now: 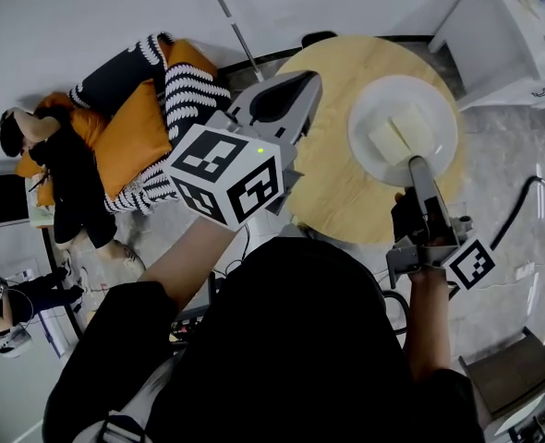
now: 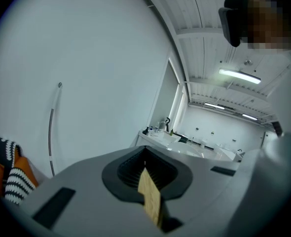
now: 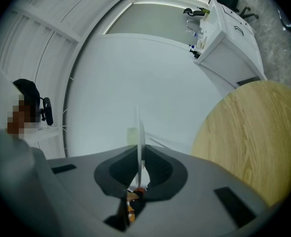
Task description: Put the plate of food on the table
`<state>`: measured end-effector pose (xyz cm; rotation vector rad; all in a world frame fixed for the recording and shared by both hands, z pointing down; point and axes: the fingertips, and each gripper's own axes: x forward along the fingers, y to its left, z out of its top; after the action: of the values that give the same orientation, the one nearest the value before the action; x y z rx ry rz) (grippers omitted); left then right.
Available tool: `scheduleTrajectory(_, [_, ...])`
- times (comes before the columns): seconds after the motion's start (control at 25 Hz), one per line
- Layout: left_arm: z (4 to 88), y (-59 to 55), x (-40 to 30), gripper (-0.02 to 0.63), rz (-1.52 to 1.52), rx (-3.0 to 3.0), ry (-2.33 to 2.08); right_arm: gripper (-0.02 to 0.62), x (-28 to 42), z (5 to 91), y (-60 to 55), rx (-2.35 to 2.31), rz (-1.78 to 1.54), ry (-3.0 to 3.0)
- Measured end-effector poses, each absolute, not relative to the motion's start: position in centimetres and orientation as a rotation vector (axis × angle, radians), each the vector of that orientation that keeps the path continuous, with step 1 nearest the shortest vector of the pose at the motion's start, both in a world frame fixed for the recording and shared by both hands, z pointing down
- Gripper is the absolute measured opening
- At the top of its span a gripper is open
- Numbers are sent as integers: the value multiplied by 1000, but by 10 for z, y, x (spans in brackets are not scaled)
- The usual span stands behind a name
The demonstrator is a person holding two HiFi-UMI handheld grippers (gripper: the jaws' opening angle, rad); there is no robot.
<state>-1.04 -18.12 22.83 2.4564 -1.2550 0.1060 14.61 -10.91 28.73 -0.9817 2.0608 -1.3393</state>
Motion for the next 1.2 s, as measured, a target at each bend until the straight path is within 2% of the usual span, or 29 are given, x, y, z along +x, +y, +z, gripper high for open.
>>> scheduleTrajectory(1.2, [271,-177,-17,6,173,2355,-1245,28,163,349,-106,-1095,-1453,1992])
